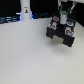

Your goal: Open the kcup holder, insert the kcup into the holder, and close the kcup holder

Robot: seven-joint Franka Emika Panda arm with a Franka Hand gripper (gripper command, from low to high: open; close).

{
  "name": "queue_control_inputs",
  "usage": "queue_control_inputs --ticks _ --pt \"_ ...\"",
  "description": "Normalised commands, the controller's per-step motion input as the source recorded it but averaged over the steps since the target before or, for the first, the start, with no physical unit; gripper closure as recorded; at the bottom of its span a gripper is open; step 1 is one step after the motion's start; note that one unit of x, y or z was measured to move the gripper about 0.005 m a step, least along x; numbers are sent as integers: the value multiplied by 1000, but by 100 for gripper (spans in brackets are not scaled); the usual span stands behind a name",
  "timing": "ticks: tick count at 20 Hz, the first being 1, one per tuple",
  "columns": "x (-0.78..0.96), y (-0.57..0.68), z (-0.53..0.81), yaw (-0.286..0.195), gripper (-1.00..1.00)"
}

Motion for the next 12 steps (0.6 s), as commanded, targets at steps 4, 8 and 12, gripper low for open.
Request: queue_control_inputs --ticks 4,8,12 --pt "-26 16 -228 33 100" --pt "111 54 -162 10 100" --pt "121 222 -129 19 100"
